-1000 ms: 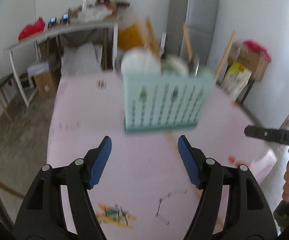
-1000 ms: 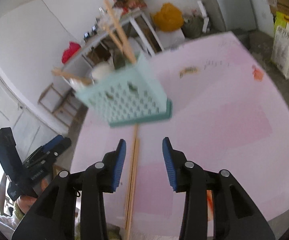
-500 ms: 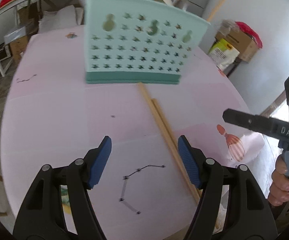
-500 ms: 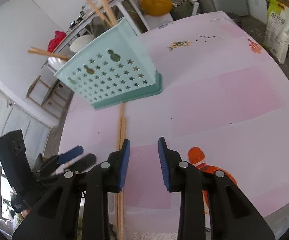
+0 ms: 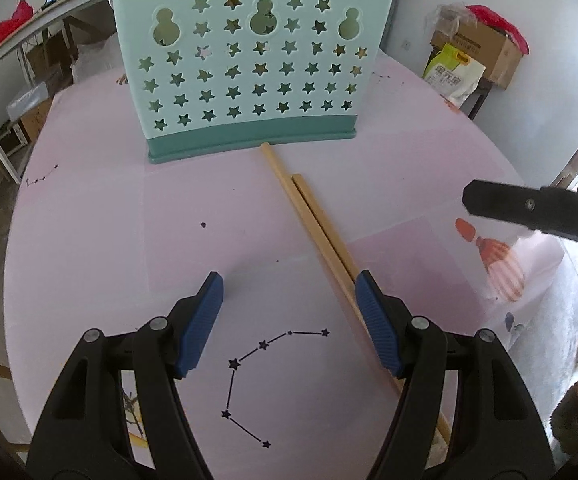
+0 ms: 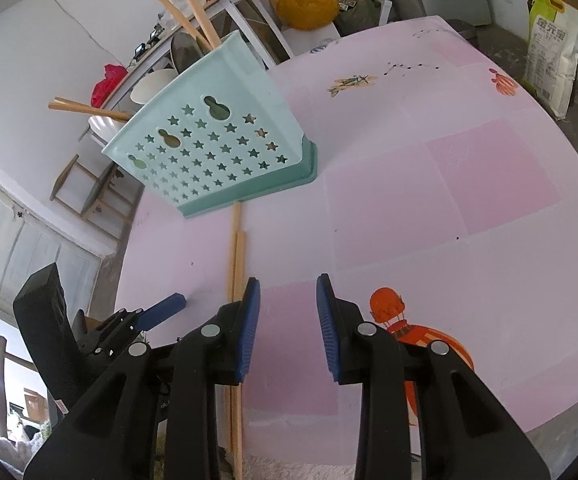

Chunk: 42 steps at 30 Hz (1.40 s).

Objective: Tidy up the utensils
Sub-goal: 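Move both grippers down to the last chopsticks beside the holder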

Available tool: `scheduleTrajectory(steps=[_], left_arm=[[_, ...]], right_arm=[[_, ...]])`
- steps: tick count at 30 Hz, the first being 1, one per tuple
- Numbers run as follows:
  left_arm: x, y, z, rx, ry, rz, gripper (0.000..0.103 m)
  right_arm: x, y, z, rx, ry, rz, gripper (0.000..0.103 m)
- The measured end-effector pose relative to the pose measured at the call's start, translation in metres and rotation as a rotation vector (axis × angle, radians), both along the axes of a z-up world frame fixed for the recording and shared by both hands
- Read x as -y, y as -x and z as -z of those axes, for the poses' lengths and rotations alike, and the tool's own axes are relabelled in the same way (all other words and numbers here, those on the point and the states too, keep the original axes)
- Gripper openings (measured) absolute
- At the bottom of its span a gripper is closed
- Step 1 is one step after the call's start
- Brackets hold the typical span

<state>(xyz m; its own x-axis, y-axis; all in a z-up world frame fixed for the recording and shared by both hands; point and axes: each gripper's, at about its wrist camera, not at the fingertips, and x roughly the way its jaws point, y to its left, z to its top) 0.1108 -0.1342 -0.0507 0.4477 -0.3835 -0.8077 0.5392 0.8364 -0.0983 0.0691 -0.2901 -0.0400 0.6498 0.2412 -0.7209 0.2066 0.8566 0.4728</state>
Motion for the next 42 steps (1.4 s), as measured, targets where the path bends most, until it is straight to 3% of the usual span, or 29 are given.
scheduleTrajectory(steps=[7,12,22,28,31,34,39,42], left_arm=[[-0.007,-0.003,0.001,0.043,-0.055,-0.026,0.059],[-0.017,-0.005,-0.005,-0.029,0.087,-0.027,0.058],[0.007,0.018,0.001,0.084,-0.023,0.048,0.061],[-0.002,0.015,0.001,0.092,-0.058,0.008,0.058],[-0.009,0.011,0.0,0.091,-0.061,-0.01,0.052],[-0.018,0.008,-0.001,0.089,-0.067,-0.026,0.039],[-0.031,-0.001,-0.003,0.052,-0.079,-0.067,0.009],[-0.04,-0.004,-0.003,0.011,-0.064,-0.083,0.005]], right_arm=[[-0.005,-0.001,-0.003,0.015,0.017,-0.013,0.029],[-0.007,-0.002,-0.003,0.018,0.009,-0.018,0.029],[-0.008,0.002,-0.005,0.02,0.018,-0.015,0.029],[-0.01,0.003,-0.003,0.012,0.032,-0.022,0.029],[-0.016,-0.001,-0.001,0.002,0.039,-0.045,0.029],[-0.03,-0.008,0.004,-0.021,0.059,-0.093,0.029],[-0.06,-0.023,0.013,-0.069,0.153,-0.193,0.029],[-0.077,-0.029,0.017,-0.093,0.232,-0.237,0.029]])
